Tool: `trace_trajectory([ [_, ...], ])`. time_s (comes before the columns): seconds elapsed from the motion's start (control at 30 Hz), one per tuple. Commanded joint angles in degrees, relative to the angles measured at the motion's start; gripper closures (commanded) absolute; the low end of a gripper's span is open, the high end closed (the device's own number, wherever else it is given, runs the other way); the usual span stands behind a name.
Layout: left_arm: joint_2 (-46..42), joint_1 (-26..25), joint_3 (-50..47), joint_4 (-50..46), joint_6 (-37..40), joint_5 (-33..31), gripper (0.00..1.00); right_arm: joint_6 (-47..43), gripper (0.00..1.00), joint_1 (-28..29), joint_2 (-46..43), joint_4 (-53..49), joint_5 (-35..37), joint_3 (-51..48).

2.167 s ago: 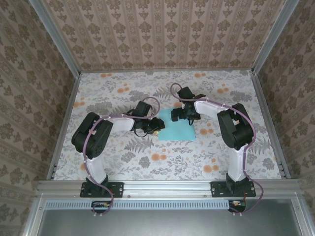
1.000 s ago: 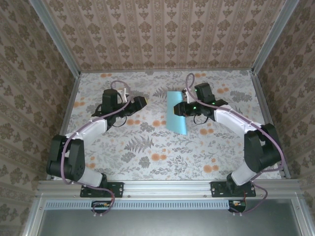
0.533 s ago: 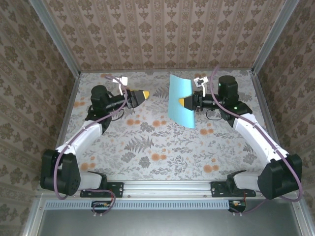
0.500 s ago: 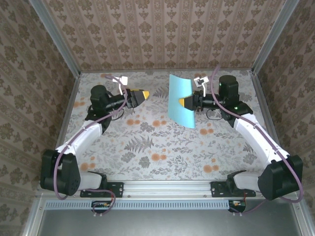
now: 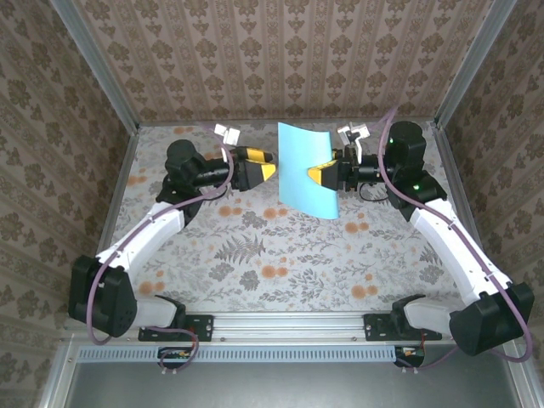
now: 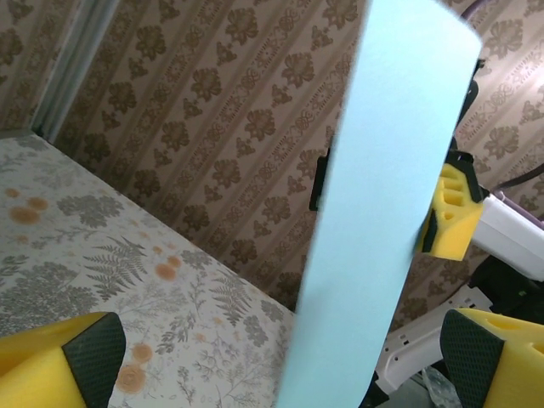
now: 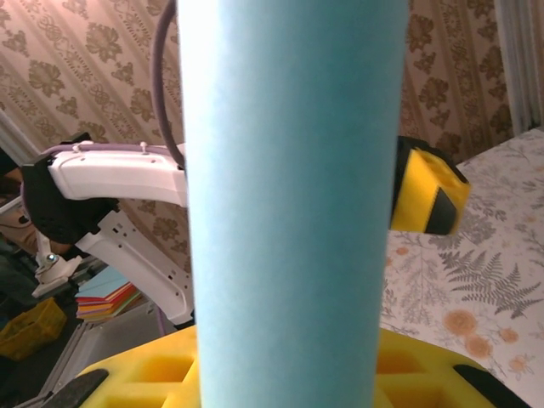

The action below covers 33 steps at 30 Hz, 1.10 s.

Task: Fold a paper plane with a square sheet of paper (fold left side to right side)
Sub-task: Place a square sheet of paper at the center of the table.

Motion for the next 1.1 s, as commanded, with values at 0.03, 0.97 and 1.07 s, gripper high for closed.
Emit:
trace_trajectory([
  [0.03,1.13,-2.49,3.35,-0.04,2.79,2.66,0.02,2.02,0.68,0.85,-0.41,3.16,-2.34,1.53],
  [0.97,-0.23,-2.65,0.38,-27.82,15.01,-11.44,1.0,-1.49,0.37,-2.46,-0.54,-12.81,25.22,-4.59],
  [1.07,1.76,-2.65,-2.32,-28.93,13.35,-13.52,1.0,-3.07,0.25,-2.5,-0.38,-18.57,30.15,-5.22],
])
